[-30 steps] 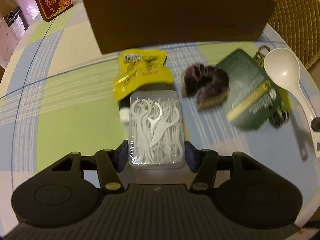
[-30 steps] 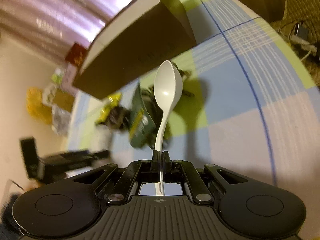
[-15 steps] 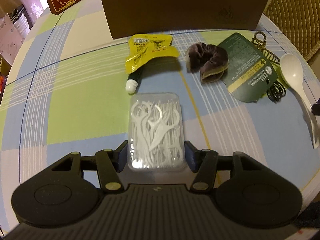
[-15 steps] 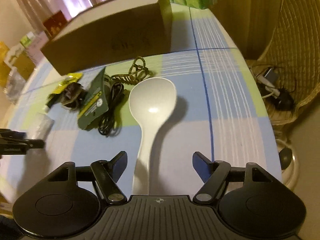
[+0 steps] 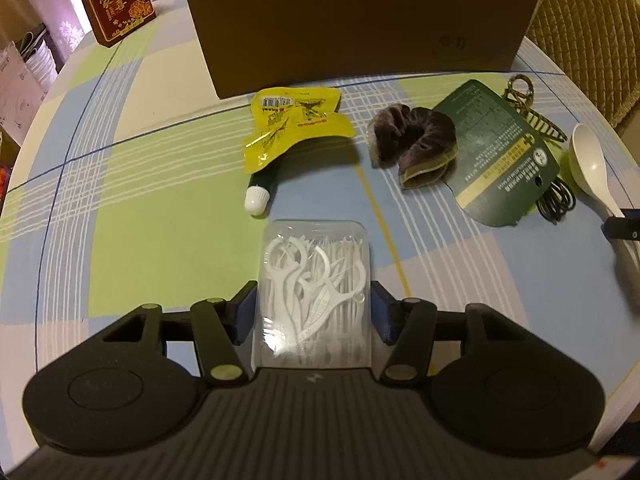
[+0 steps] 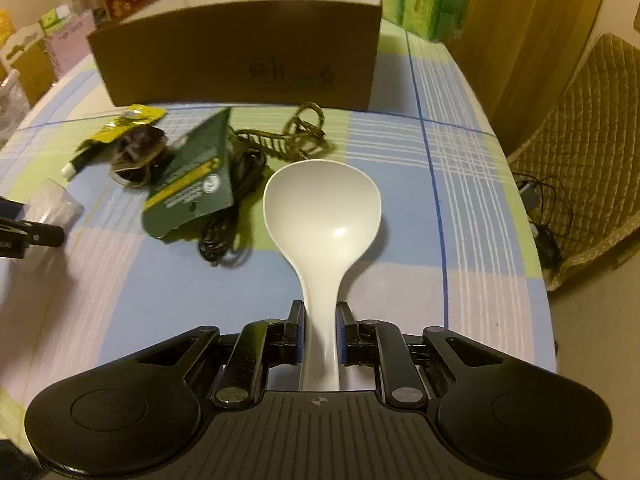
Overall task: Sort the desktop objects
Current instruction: 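Grasp the white ladle with the right tool while the left tool grasps the floss pick box, then carry the ladle and floss pick box into the brown box and open both tools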
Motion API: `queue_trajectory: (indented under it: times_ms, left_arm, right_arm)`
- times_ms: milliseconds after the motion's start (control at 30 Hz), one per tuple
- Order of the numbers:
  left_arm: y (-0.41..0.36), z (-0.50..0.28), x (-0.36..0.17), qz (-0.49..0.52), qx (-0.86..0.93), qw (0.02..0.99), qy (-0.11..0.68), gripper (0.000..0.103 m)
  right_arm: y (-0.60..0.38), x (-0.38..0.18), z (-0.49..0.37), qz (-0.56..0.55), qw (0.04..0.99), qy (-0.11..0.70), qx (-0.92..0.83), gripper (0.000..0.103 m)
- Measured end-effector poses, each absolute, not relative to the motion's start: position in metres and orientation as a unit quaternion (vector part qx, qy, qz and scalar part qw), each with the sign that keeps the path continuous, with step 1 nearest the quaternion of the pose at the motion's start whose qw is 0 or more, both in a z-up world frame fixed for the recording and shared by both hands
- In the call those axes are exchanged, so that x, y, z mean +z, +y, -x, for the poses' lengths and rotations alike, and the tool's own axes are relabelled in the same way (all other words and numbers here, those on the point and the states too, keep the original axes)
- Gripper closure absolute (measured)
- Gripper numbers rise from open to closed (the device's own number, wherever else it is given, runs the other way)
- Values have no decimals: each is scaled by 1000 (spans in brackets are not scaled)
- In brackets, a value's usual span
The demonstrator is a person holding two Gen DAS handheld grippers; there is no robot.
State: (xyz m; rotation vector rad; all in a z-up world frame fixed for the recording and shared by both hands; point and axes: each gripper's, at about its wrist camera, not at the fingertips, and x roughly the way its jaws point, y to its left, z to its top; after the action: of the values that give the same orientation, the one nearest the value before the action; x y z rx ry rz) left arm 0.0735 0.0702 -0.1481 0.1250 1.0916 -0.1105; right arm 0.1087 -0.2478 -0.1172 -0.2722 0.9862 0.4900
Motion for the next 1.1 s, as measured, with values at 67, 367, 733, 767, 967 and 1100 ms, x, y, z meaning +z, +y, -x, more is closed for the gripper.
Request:
queue_trajectory:
  times_ms: [67, 367, 733, 767, 967, 1100]
  left_arm:
    - [70, -70, -144, -59, -58, 852, 517, 50]
    - [65, -73, -112, -64, -67, 862, 499, 50]
    - [61, -95, -66, -66, -81, 887, 449, 50]
    - [61, -98, -62, -68, -81, 889, 446, 50]
    - [66, -121, -44, -64, -83, 900, 424, 50]
    - [70, -140, -29, -60, -90, 907, 406, 50]
  right_arm:
    - [-248, -110, -105, 129, 845, 460, 241, 91]
    - [-237, -73, -98, 121, 856, 422, 274, 91]
    - [-208, -34, -125, 118, 860, 381, 318, 91]
    - [-204, -31, -130, 116, 860, 378, 321, 91]
    - [-187, -14, -157, 109, 860, 364, 341, 91]
    - [-177, 0, -180, 103, 861, 353, 352, 91]
